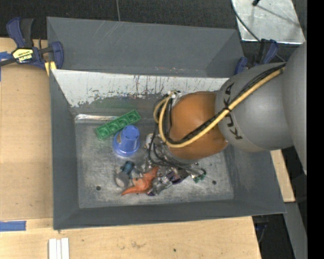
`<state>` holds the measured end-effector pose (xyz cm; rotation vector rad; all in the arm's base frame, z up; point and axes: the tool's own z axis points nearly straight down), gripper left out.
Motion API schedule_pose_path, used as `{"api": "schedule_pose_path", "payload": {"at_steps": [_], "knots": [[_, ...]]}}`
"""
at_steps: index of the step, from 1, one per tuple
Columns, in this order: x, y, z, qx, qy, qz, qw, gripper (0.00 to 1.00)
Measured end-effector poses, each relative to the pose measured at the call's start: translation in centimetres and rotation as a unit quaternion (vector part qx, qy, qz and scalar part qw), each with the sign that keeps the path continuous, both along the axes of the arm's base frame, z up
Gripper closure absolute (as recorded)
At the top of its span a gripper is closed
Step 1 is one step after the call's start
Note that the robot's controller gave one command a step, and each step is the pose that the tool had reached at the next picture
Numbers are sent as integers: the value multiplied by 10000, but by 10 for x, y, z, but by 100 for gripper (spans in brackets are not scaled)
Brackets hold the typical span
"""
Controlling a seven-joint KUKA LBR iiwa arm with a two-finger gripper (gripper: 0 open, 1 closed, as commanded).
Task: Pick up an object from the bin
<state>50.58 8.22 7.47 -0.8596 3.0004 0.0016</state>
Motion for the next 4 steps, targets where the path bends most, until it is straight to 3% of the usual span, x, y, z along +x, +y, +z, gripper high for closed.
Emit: {"api": "schedule_pose_path", "payload": {"at_steps": [2,4], "knots": [[-2,0,8,-21,65,-1,10000,100],[-1,-1,21,-26,75,-9,10000,100]]}}
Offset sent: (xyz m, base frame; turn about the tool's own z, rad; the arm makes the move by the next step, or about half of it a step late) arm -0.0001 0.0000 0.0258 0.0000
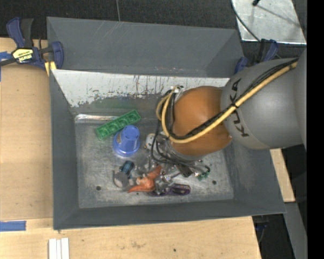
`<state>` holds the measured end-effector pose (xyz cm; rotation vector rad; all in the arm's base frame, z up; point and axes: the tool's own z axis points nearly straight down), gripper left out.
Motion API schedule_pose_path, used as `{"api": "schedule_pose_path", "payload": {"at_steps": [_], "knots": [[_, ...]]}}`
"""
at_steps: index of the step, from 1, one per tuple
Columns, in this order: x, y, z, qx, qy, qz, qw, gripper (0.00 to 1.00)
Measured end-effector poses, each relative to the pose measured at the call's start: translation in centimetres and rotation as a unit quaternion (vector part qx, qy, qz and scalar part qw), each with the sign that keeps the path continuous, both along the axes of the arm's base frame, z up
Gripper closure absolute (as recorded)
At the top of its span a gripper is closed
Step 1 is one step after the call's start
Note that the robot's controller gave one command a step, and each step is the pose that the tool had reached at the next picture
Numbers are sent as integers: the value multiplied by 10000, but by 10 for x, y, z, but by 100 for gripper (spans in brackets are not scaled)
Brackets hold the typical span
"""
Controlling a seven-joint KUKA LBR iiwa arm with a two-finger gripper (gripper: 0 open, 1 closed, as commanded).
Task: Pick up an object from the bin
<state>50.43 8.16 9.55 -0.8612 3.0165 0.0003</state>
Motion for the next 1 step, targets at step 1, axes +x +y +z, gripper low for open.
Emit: {"api": "schedule_pose_path", "payload": {"at_steps": [1], "knots": [[0,0,4,-2,4,0,10000,100]]}}
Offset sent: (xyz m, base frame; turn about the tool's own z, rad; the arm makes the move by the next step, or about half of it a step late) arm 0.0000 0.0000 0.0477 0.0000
